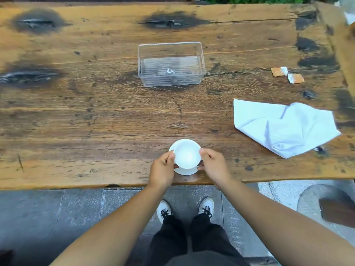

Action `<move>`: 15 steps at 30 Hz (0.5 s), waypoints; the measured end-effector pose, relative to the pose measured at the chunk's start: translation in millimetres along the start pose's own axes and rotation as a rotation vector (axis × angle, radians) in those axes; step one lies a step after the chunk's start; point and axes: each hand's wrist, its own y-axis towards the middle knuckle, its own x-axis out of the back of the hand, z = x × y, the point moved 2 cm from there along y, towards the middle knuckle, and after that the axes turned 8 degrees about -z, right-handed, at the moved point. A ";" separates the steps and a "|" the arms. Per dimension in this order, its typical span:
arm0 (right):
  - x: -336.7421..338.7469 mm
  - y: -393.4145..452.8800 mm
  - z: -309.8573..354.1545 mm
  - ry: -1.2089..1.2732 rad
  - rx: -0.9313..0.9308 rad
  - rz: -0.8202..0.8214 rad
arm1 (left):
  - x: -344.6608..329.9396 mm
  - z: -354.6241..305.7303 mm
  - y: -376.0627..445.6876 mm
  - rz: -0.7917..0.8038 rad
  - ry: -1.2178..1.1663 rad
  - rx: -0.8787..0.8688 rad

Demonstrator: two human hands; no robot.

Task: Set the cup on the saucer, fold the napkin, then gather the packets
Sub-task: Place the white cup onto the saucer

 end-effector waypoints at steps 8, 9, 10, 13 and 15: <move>-1.9 2.7 -6.7 -0.087 0.030 0.008 | -0.7 -0.1 -1.9 -0.028 0.038 -0.053; -1.9 2.2 -6.9 -0.099 0.040 0.010 | -0.5 -0.2 -2.1 -0.033 0.052 -0.064; -1.6 1.4 -6.8 -0.114 0.052 0.009 | 0.6 -0.6 -2.5 -0.047 0.075 -0.075; 5.1 -1.6 -4.2 -0.172 0.091 -0.044 | 6.9 -6.2 -4.2 -0.147 0.168 -0.111; 17.8 -3.3 0.6 -0.219 0.126 -0.088 | 12.6 -16.9 -5.3 -0.232 0.228 -0.153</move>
